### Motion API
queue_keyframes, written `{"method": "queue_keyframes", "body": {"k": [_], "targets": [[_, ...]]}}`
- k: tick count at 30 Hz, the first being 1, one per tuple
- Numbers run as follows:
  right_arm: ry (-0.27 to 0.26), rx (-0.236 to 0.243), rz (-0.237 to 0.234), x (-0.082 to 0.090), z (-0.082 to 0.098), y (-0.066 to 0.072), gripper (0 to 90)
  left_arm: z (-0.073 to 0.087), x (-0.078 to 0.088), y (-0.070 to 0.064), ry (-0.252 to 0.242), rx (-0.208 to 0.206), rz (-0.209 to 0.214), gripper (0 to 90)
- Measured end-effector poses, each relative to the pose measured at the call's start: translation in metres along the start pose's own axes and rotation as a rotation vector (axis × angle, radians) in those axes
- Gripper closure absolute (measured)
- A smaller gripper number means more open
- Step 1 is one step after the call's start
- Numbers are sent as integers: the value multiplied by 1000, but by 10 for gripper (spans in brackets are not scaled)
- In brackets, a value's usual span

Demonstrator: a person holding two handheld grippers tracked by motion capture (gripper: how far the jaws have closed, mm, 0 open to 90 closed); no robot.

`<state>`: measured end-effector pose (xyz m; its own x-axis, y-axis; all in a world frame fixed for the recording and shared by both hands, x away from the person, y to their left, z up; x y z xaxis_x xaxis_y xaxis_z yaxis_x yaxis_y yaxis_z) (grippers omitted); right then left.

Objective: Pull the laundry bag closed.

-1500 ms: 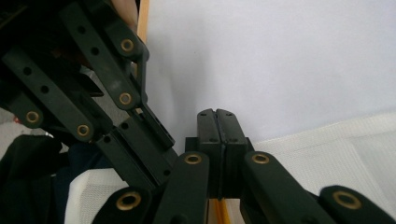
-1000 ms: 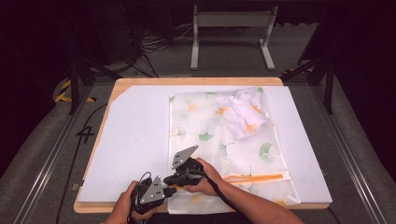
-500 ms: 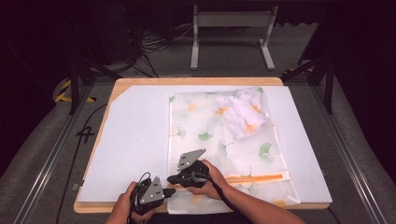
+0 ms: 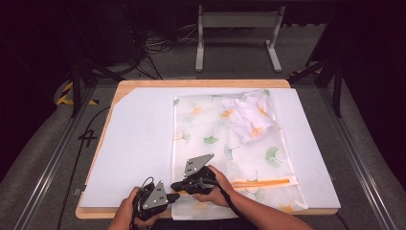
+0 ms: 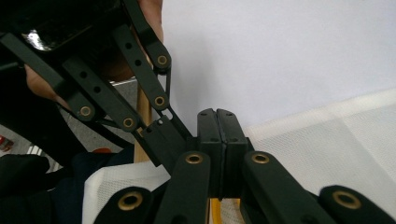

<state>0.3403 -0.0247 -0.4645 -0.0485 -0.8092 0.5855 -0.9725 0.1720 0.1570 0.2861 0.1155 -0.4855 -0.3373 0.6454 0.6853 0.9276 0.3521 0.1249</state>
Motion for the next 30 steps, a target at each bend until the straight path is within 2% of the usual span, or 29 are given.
{"method": "queue_keyframes", "body": {"k": [4,7,11,13,18,20,22,23,25,29,30], "targets": [[-11,-36,-45,2,1,-3,900,1,1,1,-14,15,7,900],[-36,-64,-80,4,2,-6,900,2,1,1,-12,8,9,900],[-45,-77,-94,4,4,-8,900,2,1,1,-11,7,5,900],[-23,-67,-85,4,5,-10,900,3,1,1,-20,21,11,900],[21,-25,-78,-1,5,-10,900,3,1,2,-21,17,15,900],[38,-29,-74,-2,6,-12,900,3,1,2,-21,13,13,900],[51,-30,-100,-3,6,-13,900,3,1,2,-18,4,10,900],[62,-21,-92,-4,6,-14,900,3,1,2,-20,1,9,900],[71,-20,-107,-5,6,-14,897,3,1,2,-22,1,12,900],[91,-31,-114,-8,6,-15,790,3,1,2,-27,1,17,900],[95,-35,-109,-9,5,-16,792,3,1,2,-23,1,19,900]]}}
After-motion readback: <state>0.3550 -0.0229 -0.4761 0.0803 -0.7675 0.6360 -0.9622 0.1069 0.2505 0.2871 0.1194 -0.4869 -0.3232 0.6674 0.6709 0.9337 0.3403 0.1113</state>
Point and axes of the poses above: each handheld gripper's, and its own axes: x roughly backward along the jaws, z roughly out of its underside, y roughly to its left, the point moved 4 cm from there along -x, roughly forward along the jaws, and after that the axes turned 1 degree about -x, right-handed, at the moved point
